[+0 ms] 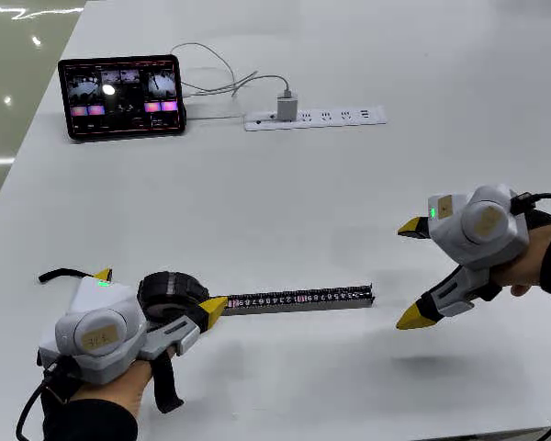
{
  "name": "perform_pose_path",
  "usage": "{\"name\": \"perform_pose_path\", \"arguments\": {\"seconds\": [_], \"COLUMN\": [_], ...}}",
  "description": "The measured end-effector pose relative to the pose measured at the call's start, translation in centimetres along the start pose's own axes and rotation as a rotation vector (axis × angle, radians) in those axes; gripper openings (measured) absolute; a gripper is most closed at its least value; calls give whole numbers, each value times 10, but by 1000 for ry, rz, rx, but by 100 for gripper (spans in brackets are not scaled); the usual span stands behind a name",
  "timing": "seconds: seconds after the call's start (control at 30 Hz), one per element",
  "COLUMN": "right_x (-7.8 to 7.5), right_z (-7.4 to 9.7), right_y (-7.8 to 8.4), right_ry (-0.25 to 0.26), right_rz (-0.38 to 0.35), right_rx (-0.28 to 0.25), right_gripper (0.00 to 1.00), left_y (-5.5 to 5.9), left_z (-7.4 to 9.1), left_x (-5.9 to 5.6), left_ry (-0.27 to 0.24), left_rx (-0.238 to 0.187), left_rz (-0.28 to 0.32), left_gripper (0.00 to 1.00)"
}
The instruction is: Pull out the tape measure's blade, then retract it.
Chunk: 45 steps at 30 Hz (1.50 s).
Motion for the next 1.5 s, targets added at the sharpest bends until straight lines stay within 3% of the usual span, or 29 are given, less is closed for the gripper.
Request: {"name": "perform_pose_path", "arguments": {"seconds": [0.3, 0.53, 0.8, 1.5], "right_x": [-2, -5, -1, 1], "right_z": [-26, -35, -47, -55], "right_y": [0, 0, 0, 1], "right_ry": [-51, -86, -127, -89], "right_rz": [67, 45, 55, 133], "right_rx": [60, 63, 85, 110], "right_gripper": [64, 45, 34, 12], "left_y": [5, 5, 5, 5], "left_z": [-1, -5, -11, -13], "left_x": [3, -2, -7, -9], "left_ry": [-38, -30, -16, -40], "left_rx": [-22, -20, -13, -15], "left_rz": [38, 40, 45, 75], "left_gripper": [99, 99, 98, 91]}}
Point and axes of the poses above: the centre of the closed fingertips' face, and the gripper's own axes: z roughly backward along the fingers, x roughly to its left, y roughly out of its underside, the point moved 4 cm from there along z, roughly backward along the fingers, and after that the axes turned 5 degrees about x, right-handed, at the moved point
